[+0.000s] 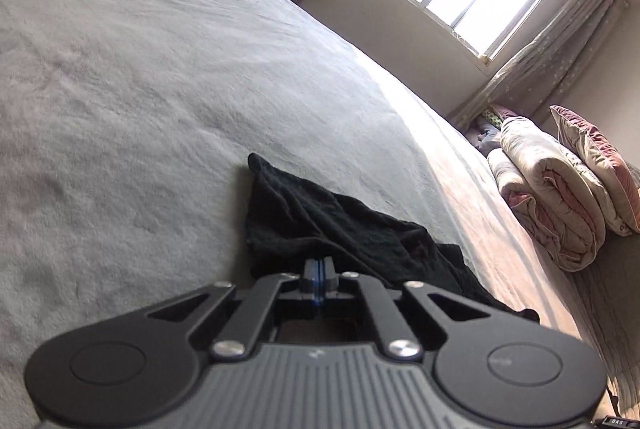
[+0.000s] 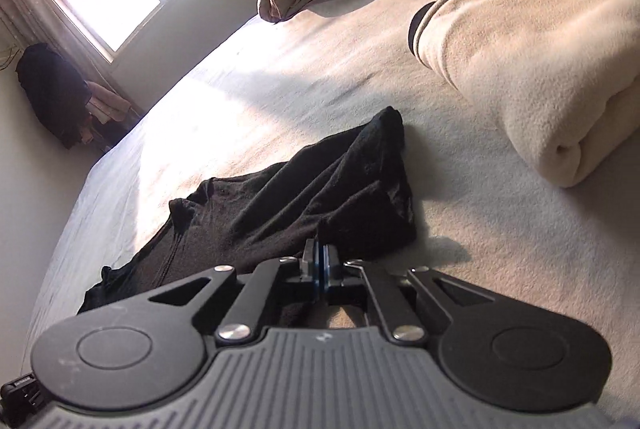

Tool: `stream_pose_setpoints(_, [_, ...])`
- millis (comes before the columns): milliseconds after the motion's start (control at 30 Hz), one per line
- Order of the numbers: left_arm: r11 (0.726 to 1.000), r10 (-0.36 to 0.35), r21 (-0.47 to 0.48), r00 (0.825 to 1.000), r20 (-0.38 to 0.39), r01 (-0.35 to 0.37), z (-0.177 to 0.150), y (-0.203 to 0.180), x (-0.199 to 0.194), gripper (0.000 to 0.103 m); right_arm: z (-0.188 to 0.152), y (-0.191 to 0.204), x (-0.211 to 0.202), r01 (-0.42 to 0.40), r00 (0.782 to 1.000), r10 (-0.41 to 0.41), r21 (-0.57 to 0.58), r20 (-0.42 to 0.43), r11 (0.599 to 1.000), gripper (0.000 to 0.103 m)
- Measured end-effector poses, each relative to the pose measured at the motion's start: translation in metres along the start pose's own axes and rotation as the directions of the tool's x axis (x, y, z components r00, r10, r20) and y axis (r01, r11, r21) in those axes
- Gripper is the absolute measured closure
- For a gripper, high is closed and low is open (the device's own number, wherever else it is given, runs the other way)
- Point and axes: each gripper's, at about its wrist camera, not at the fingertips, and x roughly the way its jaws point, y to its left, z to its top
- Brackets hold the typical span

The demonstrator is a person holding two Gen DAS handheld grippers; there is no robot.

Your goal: Fold clothes

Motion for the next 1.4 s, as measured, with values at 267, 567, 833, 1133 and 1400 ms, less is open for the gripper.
stream_pose_setpoints(267, [0.999,0.017,0.044,0.997,-0.079,-0.013,0.001,-0.009,0.000,0.091,-0.003,0.001,0.001,-0.030,0.999,0.031,0.029,-0.043,0.999,0.086])
stream_pose_setpoints(567, [0.997,-0.077,-0.018,0.958,-0.275,0.075,-0.028,-0.024,-0.044,0.071,-0.024,0.006,-0.022,-0.127,0.984,0.136,0.076,-0.119,0.989,0.066])
stream_pose_setpoints(833, [0.996,-0.075,-0.059,0.951,-0.299,0.060,-0.068,-0.026,-0.072,0.070,-0.047,0.021,-0.058,-0.092,0.971,0.092,0.013,-0.223,0.996,0.067])
stream_pose_setpoints(1133, [0.995,-0.098,-0.047,0.945,-0.313,0.088,-0.082,-0.040,-0.071,0.073,-0.063,0.012,-0.062,-0.184,0.947,0.213,0.137,-0.239,0.973,0.066])
stream_pose_setpoints(1400, [0.995,-0.100,-0.022,0.952,-0.288,0.098,-0.087,-0.043,-0.067,0.073,-0.056,-0.011,-0.043,-0.254,0.918,0.330,0.313,-0.220,0.915,0.076])
